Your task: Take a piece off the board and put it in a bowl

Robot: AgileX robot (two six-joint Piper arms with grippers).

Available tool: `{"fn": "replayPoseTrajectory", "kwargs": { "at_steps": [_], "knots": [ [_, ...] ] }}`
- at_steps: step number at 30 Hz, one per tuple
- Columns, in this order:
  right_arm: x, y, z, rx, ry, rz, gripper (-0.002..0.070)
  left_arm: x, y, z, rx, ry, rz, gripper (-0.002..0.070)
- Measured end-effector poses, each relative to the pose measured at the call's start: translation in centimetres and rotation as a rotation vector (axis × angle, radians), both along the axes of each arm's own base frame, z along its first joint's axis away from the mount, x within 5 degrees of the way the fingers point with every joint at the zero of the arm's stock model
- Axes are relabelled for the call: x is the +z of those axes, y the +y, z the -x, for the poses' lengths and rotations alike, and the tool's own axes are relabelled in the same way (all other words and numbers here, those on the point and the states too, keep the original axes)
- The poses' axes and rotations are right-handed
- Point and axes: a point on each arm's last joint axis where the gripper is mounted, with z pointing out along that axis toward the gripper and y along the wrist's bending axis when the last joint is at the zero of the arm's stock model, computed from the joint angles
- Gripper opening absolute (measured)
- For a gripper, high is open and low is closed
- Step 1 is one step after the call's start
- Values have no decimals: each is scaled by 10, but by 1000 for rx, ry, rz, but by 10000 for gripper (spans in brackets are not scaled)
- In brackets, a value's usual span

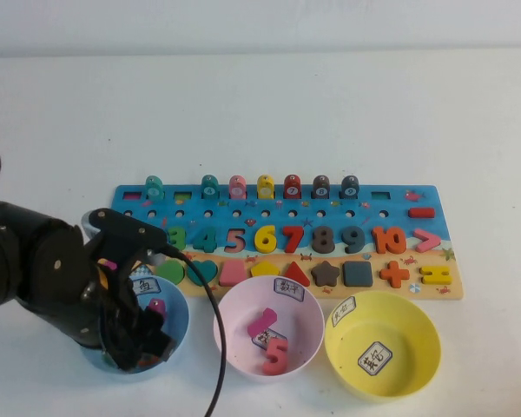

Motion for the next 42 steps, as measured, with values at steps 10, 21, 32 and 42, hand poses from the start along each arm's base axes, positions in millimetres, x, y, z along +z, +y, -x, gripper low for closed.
{"fn": "replayPoseTrajectory", "kwargs": {
  "at_steps": [10,21,32,42],
  "knots": [
    [0,0,0,0,0,0,-17,72,20,46,25,-301,216,21],
    [0,0,0,0,0,0,-17,90,74,161,83,-454,418,1],
    [0,0,0,0,0,0,-17,80,100,201,124,-649,502,-1],
    [0,0,0,0,0,0,-17,9,91,168,171,-950,602,-3]
  ]
}}
